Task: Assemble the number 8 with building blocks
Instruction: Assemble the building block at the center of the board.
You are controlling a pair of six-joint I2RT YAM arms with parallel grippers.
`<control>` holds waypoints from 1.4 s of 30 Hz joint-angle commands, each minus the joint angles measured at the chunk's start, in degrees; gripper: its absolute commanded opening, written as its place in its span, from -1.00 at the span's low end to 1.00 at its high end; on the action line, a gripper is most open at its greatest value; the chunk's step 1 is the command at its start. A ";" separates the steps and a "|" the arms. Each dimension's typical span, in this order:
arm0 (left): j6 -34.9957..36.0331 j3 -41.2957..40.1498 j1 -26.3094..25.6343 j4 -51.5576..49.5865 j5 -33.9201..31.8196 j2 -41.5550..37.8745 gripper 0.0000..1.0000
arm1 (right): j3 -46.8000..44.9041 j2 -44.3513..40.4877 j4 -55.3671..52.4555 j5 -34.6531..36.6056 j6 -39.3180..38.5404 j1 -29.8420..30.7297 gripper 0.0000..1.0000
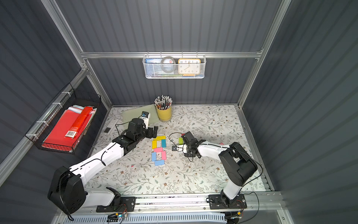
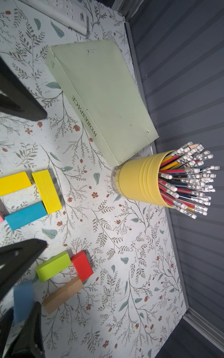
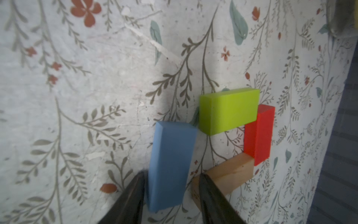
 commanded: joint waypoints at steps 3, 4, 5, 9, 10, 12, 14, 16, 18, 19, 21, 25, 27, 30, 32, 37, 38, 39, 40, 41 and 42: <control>-0.61 -0.58 0.32 0.64 0.61 -0.74 0.98 | -1.47 0.61 3.19 2.33 -2.32 0.30 -0.01; -0.66 -0.58 0.30 0.59 0.68 -0.74 0.99 | -1.69 0.56 3.81 2.67 -2.55 0.35 -0.01; -0.66 -0.58 0.30 0.62 0.71 -0.74 0.99 | -1.81 0.50 4.28 3.11 -2.57 0.42 -0.01; -0.66 -0.58 0.30 0.65 0.73 -0.73 0.98 | -2.49 -0.03 5.49 3.52 -3.31 0.36 -0.01; -0.61 -0.51 0.30 0.60 0.70 -0.66 0.99 | -2.50 -0.10 5.56 3.43 -3.37 0.40 -0.01; -0.68 -0.52 0.34 0.59 0.71 -0.70 0.98 | -2.76 0.03 5.70 3.48 -3.52 0.39 -0.01; -0.66 -0.58 0.30 0.63 0.61 -0.74 0.98 | -2.93 0.12 5.75 3.60 -3.54 0.43 -0.01; -0.65 -0.56 0.30 0.60 0.65 -0.69 0.98 | -2.77 0.36 5.73 3.65 -3.61 0.44 -0.01; -0.65 -0.58 0.30 0.59 0.61 -0.65 0.98 | -2.67 0.57 5.81 3.79 -3.60 0.36 -0.01; -0.66 -0.58 0.35 0.59 0.63 -0.68 0.99 | -2.59 0.63 5.75 3.89 -3.62 0.39 -0.01; -0.63 -0.49 0.31 0.60 0.74 -0.62 0.98 | -2.58 0.80 6.93 4.35 -3.53 0.27 -0.01; -0.61 -0.49 0.30 0.59 0.70 -0.65 0.98 | -2.52 0.84 7.77 4.54 -3.10 0.27 -0.01; -0.65 -0.54 0.32 0.59 0.70 -0.65 0.99 | -2.41 1.14 7.86 5.08 -3.06 0.27 -0.01; -0.66 -0.49 0.30 0.59 0.83 -0.65 0.98 | -2.57 1.10 8.37 5.16 -3.49 0.30 -0.01; -0.66 -0.49 0.30 0.59 0.82 -0.74 0.99 | -2.74 0.93 8.47 5.32 -3.75 0.28 -0.01; -0.63 -0.50 0.30 0.59 0.90 -0.57 0.98 | -3.21 0.57 8.73 5.30 -3.84 0.28 0.00; -0.65 -0.44 0.30 0.52 0.91 -0.48 0.99 | -3.41 0.42 8.89 5.29 -4.00 0.35 0.00; -0.64 -0.40 0.30 0.53 0.92 -0.47 0.98 | -3.67 0.26 9.12 5.23 -4.13 0.30 0.01; -0.66 -0.48 0.32 0.55 0.80 -0.55 0.98 | -3.94 -0.02 9.45 5.41 -4.25 0.33 0.01; -0.64 -0.49 0.30 0.59 0.80 -0.57 0.98 | -4.22 -0.26 9.76 5.54 -4.34 0.33 0.02; -0.66 -0.49 0.30 0.59 0.79 -0.57 0.98 | -4.34 -0.66 9.75 5.34 -4.26 0.32 0.04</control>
